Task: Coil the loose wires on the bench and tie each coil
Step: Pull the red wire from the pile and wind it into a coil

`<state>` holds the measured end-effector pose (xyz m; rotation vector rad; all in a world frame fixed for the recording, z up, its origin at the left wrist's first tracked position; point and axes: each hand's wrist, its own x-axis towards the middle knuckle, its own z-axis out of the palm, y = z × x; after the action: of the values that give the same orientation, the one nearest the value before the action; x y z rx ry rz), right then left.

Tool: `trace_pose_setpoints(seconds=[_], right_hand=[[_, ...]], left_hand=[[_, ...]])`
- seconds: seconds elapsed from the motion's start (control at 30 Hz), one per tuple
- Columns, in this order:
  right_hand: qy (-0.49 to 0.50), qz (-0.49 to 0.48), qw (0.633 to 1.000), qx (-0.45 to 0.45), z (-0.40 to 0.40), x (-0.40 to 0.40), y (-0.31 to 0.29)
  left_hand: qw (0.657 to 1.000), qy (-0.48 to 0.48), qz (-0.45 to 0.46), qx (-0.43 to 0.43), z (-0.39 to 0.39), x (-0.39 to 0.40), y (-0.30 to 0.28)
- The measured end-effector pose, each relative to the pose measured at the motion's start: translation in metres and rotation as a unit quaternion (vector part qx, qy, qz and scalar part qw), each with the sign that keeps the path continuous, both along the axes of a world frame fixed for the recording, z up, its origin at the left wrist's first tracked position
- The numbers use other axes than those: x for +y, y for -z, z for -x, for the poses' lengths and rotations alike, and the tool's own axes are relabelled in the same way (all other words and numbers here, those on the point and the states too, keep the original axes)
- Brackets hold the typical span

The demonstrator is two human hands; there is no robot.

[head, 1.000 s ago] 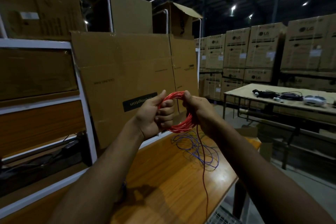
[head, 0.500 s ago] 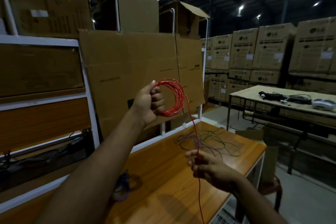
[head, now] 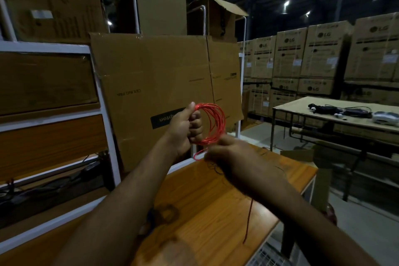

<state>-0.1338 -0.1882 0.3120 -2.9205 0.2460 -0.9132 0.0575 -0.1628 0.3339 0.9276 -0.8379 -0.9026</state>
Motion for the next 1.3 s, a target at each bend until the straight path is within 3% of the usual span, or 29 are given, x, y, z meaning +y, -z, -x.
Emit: trace_pose_setpoints(seconds=[0.1,0.2,0.3,0.37,0.47,0.53,0.6,0.67,0.77,0.9,0.97,1.0,1.07,1.17,1.3], right_hand=[[-0.033,0.107,0.988,-0.104,-0.003,-0.015,-0.031],[0.017,0.146,0.977,-0.155,-0.016,-0.035,-0.049],[0.073,0.165,0.968,-0.175,-0.028,-0.051,-0.056],[0.102,0.163,0.966,-0.174,-0.031,-0.060,-0.056],[0.189,0.201,0.954,-0.119,-0.032,-0.082,-0.058],[0.198,0.187,0.958,-0.087,-0.031,-0.097,-0.055],[0.130,0.024,0.988,-0.085,-0.031,-0.109,-0.043],[0.037,-0.224,0.971,-0.070,-0.029,-0.118,-0.022],[-0.054,-0.505,0.861,-0.029,-0.017,-0.133,0.037],[-0.130,-0.663,0.734,0.073,0.002,-0.134,0.107],[-0.157,-0.738,0.655,0.031,0.002,-0.123,0.113],[-0.155,-0.753,0.639,-0.001,-0.002,-0.114,0.111],[-0.097,-0.739,0.664,-0.068,-0.013,-0.098,0.105],[0.036,-0.662,0.743,-0.094,-0.025,-0.071,0.100],[0.135,-0.453,0.879,0.067,-0.024,-0.033,0.077]], left_hand=[[0.999,0.030,-0.010,-0.044,0.010,0.005,0.001],[0.996,0.047,-0.018,-0.074,0.023,0.008,0.000],[0.995,0.099,-0.022,-0.024,0.024,0.009,-0.001],[0.991,0.130,-0.024,0.014,0.018,0.009,0.000],[0.984,0.174,-0.048,-0.001,0.009,0.013,0.001],[0.981,0.183,-0.058,-0.015,0.004,0.017,0.000],[0.983,0.179,-0.047,-0.017,0.003,0.021,-0.003],[0.987,0.161,-0.012,0.005,0.001,0.023,-0.008],[0.989,0.125,0.047,0.066,-0.008,0.025,-0.019],[0.993,0.089,0.050,0.065,-0.017,0.026,-0.025],[0.995,0.077,0.035,0.060,-0.017,0.023,-0.021],[0.995,0.070,0.034,0.065,-0.017,0.021,-0.018],[0.995,0.058,0.039,0.077,-0.016,0.017,-0.015],[0.994,0.049,0.044,0.086,-0.012,0.011,-0.013],[0.997,0.030,0.043,0.065,-0.008,0.006,-0.009]])
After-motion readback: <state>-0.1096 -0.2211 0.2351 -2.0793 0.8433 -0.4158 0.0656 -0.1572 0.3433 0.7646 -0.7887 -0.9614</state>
